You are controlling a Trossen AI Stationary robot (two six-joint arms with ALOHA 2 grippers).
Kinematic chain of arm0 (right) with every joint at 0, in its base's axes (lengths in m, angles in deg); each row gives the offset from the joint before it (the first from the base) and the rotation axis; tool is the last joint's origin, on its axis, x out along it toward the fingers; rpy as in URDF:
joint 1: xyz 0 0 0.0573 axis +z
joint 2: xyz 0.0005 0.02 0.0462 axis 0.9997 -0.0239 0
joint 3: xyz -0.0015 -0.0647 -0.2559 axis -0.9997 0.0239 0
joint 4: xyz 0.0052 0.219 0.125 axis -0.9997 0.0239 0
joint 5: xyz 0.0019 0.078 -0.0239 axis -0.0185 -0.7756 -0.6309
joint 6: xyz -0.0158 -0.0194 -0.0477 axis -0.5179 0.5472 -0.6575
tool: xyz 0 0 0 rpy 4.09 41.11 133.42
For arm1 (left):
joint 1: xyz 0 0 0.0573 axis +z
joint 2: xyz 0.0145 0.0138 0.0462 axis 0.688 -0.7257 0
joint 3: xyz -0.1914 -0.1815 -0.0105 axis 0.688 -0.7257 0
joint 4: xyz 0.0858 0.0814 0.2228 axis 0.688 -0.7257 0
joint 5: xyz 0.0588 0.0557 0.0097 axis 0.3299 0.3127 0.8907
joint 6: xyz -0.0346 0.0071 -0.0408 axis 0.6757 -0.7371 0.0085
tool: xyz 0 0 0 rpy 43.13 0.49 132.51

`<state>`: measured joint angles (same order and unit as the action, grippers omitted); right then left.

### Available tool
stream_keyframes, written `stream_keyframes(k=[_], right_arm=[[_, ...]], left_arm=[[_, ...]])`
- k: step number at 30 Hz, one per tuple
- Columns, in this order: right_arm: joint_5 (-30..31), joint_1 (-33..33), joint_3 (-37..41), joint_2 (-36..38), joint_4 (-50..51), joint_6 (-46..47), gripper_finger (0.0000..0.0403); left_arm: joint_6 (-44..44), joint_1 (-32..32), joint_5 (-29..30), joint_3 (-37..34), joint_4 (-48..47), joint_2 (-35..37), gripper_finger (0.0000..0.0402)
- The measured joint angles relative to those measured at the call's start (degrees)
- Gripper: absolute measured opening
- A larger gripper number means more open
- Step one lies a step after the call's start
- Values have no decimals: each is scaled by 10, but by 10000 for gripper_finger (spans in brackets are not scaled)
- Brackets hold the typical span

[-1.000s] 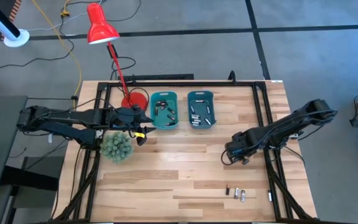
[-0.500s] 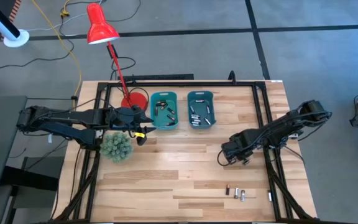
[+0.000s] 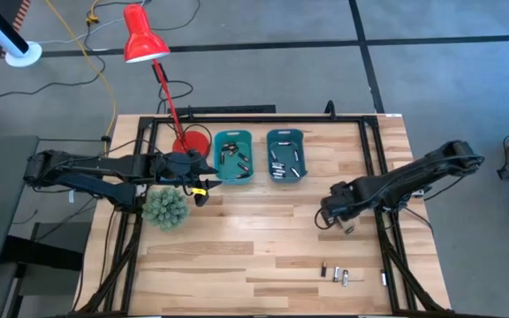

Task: Sort batteries
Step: Put the black battery into the green bin

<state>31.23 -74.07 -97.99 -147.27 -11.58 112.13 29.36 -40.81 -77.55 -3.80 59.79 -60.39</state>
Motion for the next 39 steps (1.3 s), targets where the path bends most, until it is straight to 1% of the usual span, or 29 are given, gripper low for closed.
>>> stream_keyframes(k=[2, 7, 12, 15, 18, 20, 26, 29, 32, 35, 39], right_arm=[[10, -5, -24, 14, 17, -1, 12], [76, -33, -109, 23, 35, -42, 12], [145, -83, -224, -18, 22, -140, 11], [157, -122, -298, -67, -3, -226, 11], [156, -156, -373, -131, -48, -320, 11], [142, -176, -428, -180, -74, -376, 11], [98, -225, -589, -346, -101, -490, 11], [75, -249, -649, -424, -100, -515, 11], [54, -270, -697, -492, -101, -519, 12], [26, -288, -734, -545, -103, -521, 23], [7, -304, -774, -599, -98, -521, 39]], left_arm=[[-1, 0, 0, 0, 0, 0, 183], [-1, 0, 0, 0, 0, 0, 183], [-2, 0, 0, 0, 0, 0, 183], [-2, 0, 0, 0, 0, 0, 183], [-2, 0, 0, 0, 0, 0, 183], [-2, 0, 0, 0, 0, 0, 183], [-2, -2, 0, 0, 0, 0, 183], [-2, -6, 0, 0, -1, 0, 183], [-9, -11, 0, 0, -3, 0, 183], [-10, -12, -1, 0, -6, 0, 183], [-10, -12, -1, 0, -6, 0, 183]])
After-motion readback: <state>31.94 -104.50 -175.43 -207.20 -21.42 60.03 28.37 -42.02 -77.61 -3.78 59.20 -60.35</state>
